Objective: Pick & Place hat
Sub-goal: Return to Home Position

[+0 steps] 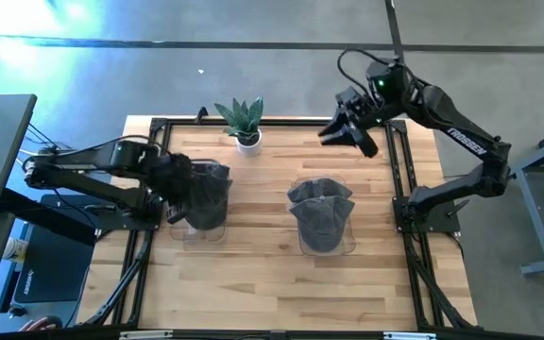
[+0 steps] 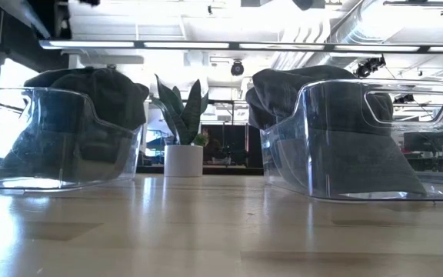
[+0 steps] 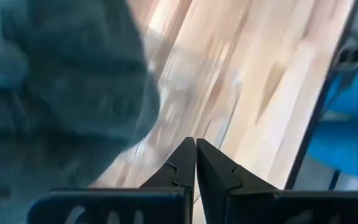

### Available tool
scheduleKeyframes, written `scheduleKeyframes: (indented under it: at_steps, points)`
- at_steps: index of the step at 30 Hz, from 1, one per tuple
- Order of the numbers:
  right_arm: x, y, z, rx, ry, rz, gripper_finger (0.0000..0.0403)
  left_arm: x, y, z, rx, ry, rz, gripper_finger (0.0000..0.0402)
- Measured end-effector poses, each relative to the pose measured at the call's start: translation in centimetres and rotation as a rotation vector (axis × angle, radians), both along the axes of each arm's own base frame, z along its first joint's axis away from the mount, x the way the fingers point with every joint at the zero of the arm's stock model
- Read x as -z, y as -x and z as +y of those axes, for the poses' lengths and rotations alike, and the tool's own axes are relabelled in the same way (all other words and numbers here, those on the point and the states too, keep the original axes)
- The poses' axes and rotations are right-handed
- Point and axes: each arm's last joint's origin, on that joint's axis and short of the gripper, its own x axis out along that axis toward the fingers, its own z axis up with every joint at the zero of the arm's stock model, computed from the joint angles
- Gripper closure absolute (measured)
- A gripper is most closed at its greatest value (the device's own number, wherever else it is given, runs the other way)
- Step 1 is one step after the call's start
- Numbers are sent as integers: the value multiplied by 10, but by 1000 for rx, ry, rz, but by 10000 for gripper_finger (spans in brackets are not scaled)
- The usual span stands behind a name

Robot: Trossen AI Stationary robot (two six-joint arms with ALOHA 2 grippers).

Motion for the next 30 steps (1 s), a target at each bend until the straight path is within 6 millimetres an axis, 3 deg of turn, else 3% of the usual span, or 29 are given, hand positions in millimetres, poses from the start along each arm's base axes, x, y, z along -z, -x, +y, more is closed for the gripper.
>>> scheduleKeyframes:
  at_steps: [6, 11, 16, 22, 26, 30]
  points:
    - [2, 29, 17, -33, 3, 100, 263, -28, -8, 0, -73, 28, -320, 394]
    - [2, 66, 43, -52, 27, 51, 263, -46, -23, 3, -138, -31, -569, 394]
    - [43, 106, 69, 15, -81, -70, 263, -53, -42, 5, -189, -70, -687, 394]
    - [97, 148, 94, 87, -185, -274, 271, -48, -65, 3, -197, -31, -696, 394]
    - [133, 159, 100, 150, -236, -333, 309, -43, -79, 2, -182, 11, -691, 394]
    - [159, 159, 102, 149, -237, -388, 374, -43, -82, 2, -198, 20, -705, 394]
